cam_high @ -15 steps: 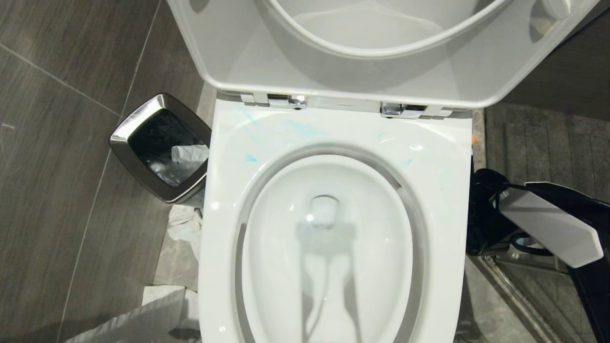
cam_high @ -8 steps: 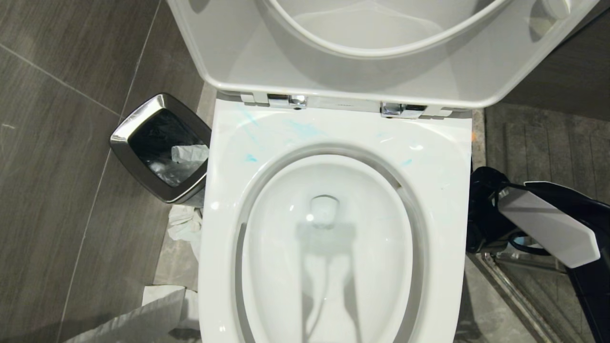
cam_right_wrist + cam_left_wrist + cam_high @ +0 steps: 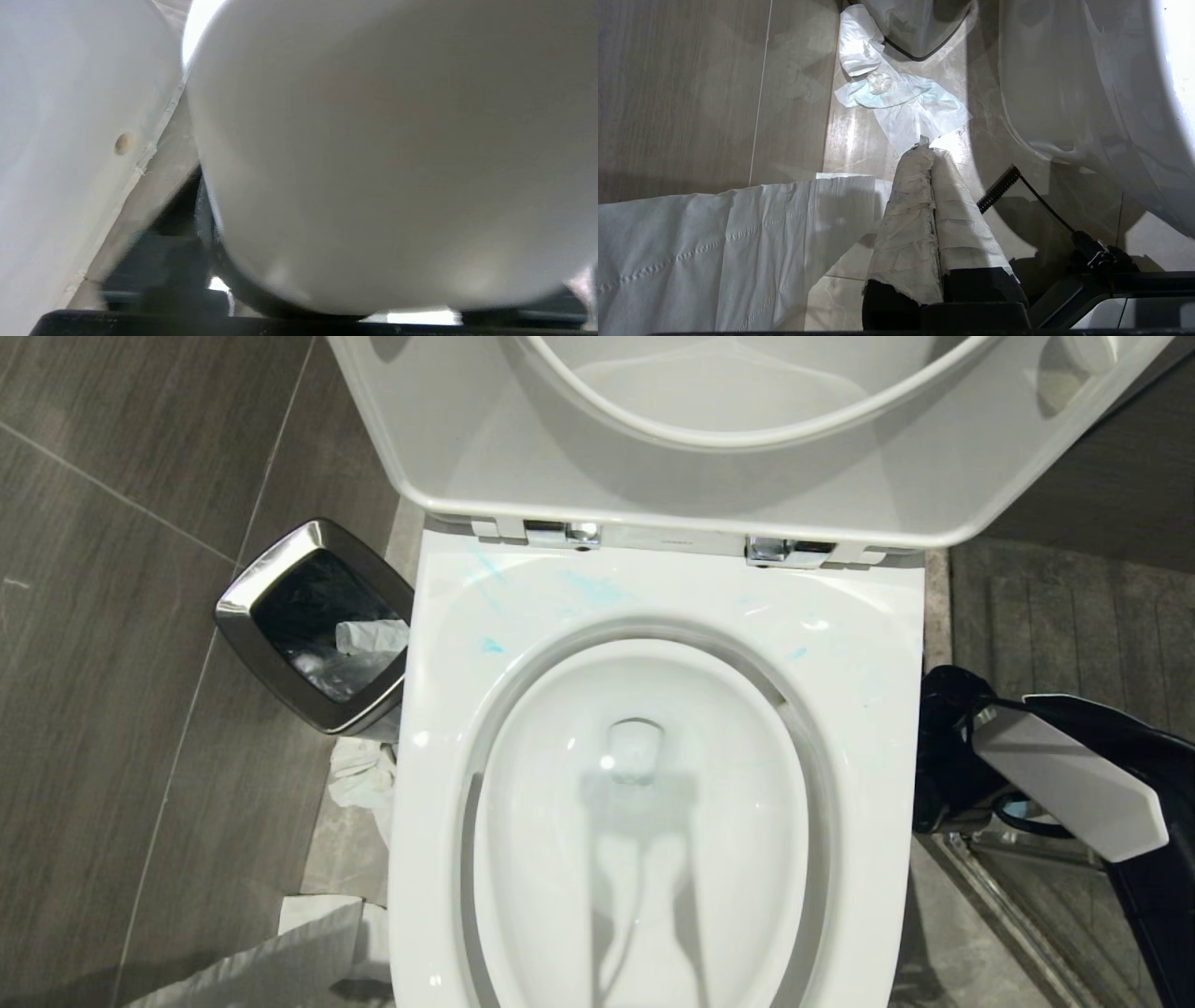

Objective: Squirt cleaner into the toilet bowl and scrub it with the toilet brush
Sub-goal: Pour in the cleaning agent

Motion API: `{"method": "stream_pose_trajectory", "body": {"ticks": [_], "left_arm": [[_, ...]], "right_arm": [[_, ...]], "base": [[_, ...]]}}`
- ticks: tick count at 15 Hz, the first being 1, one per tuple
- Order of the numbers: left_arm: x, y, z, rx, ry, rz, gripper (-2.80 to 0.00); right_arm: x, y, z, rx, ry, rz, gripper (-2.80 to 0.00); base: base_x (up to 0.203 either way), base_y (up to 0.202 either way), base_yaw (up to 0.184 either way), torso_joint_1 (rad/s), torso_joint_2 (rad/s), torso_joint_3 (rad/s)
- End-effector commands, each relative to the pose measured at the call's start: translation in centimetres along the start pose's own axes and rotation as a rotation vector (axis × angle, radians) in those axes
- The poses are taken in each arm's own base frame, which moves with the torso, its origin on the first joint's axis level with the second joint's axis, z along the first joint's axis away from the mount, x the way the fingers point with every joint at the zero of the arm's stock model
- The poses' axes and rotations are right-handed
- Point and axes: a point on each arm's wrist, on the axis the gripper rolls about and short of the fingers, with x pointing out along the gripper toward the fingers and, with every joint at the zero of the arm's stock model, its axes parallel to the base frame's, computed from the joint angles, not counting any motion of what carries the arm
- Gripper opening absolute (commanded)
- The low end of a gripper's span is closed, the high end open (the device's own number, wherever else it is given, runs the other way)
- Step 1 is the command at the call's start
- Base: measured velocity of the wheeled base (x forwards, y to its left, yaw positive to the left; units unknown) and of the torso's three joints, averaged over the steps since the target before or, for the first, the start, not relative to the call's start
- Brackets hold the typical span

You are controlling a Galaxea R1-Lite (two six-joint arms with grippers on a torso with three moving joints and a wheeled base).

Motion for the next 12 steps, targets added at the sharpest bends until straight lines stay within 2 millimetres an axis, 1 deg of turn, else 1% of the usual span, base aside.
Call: {"method": "stream_pose_trajectory", "body": {"ticks": [1, 9, 12], "left_arm": [[0.0, 0.0, 0.0, 0.001, 0.002, 0.0, -2.8], [0.0, 0.0, 0.0, 0.001, 0.002, 0.0, -2.8], [0.0, 0.0, 0.0, 0.001, 0.002, 0.001, -2.8]], "right_arm": [[0.0, 0.0, 0.0, -0.002, -0.008, 0.0, -2.8], [0.1, -0.4, 0.6, -0.004, -0.018, -0.007, -2.8], [-0.1, -0.6, 1.5, -0.035, -0.019, -0.01, -2.8]], "base": [[0.0, 0.0, 0.0, 0.0, 0.0, 0.0], [0.0, 0.0, 0.0, 0.0, 0.0, 0.0], [0.0, 0.0, 0.0, 0.0, 0.0, 0.0]]}}
